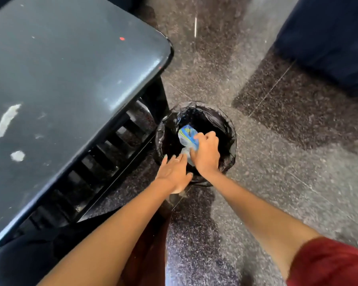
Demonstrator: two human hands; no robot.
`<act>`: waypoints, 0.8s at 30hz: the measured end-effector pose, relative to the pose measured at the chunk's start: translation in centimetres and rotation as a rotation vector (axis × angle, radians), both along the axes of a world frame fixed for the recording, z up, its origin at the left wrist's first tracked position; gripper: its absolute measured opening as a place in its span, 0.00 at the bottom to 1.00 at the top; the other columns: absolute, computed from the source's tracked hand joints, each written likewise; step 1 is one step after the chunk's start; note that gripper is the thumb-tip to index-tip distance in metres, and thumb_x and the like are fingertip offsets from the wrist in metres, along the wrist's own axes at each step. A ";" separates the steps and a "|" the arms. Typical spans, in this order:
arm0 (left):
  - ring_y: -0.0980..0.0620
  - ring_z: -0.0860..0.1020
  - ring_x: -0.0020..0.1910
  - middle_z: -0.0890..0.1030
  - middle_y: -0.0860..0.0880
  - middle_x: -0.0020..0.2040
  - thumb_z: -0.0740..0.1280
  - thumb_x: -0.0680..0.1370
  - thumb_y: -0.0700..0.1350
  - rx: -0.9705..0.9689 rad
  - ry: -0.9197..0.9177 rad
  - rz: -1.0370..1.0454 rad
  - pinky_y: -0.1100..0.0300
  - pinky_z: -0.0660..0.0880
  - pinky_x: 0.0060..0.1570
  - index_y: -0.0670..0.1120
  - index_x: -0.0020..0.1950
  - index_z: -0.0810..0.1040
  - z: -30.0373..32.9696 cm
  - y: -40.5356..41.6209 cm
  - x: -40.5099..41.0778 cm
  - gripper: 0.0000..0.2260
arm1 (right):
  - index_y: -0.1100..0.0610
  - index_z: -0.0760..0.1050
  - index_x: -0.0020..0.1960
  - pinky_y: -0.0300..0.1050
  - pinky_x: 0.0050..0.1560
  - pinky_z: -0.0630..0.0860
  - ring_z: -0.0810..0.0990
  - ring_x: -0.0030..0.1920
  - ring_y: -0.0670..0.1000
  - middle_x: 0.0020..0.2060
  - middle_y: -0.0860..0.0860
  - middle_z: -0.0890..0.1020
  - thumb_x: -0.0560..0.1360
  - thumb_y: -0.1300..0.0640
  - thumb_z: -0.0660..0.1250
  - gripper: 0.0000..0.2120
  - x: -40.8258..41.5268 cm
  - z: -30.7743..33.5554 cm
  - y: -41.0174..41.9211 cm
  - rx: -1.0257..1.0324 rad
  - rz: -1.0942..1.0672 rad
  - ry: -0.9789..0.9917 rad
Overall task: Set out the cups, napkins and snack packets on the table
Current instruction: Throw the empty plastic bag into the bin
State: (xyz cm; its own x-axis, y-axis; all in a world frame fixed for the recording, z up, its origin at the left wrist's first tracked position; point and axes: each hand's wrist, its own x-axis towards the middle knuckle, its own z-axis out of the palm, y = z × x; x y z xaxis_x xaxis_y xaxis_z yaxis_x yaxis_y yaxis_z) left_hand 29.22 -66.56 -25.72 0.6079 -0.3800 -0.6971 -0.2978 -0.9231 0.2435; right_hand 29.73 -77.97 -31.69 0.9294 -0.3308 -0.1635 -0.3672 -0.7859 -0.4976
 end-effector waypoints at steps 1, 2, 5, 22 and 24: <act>0.47 0.51 0.78 0.54 0.46 0.79 0.55 0.82 0.52 0.020 0.002 -0.020 0.50 0.40 0.75 0.42 0.78 0.49 -0.4 -0.1 0.3 0.29 | 0.57 0.70 0.57 0.49 0.37 0.70 0.69 0.55 0.57 0.55 0.56 0.68 0.71 0.60 0.68 0.17 0.3 -0.7 0.2 -0.032 0.010 0.033; 0.48 0.53 0.77 0.57 0.46 0.78 0.55 0.82 0.52 0.038 -0.010 -0.042 0.50 0.40 0.75 0.43 0.78 0.52 -0.9 -0.1 0.6 0.28 | 0.57 0.69 0.58 0.50 0.38 0.72 0.68 0.55 0.57 0.55 0.56 0.68 0.71 0.61 0.67 0.16 0.5 -1.3 0.3 -0.062 0.025 0.070; 0.50 0.60 0.75 0.64 0.47 0.75 0.56 0.82 0.51 0.097 -0.055 -0.138 0.50 0.40 0.75 0.44 0.75 0.62 -1.9 -0.1 1.0 0.23 | 0.58 0.68 0.59 0.50 0.39 0.69 0.69 0.56 0.60 0.56 0.58 0.67 0.73 0.65 0.65 0.16 0.9 -3.0 0.1 -0.127 0.045 0.141; 0.47 0.52 0.78 0.55 0.47 0.79 0.52 0.83 0.53 0.132 -0.024 -0.185 0.51 0.42 0.76 0.43 0.79 0.50 -3.3 -0.4 0.7 0.27 | 0.57 0.59 0.74 0.58 0.70 0.61 0.58 0.75 0.56 0.75 0.56 0.59 0.79 0.55 0.56 0.24 1.4 -7.1 0.3 -0.076 0.458 0.858; 0.47 0.51 0.78 0.55 0.46 0.79 0.53 0.82 0.53 0.117 -0.038 -0.166 0.51 0.42 0.76 0.43 0.79 0.49 -2.8 -0.2 0.7 0.28 | 0.60 0.68 0.68 0.55 0.62 0.70 0.69 0.68 0.59 0.67 0.59 0.71 0.78 0.58 0.58 0.19 1.4 -6.0 0.6 -0.096 0.359 0.704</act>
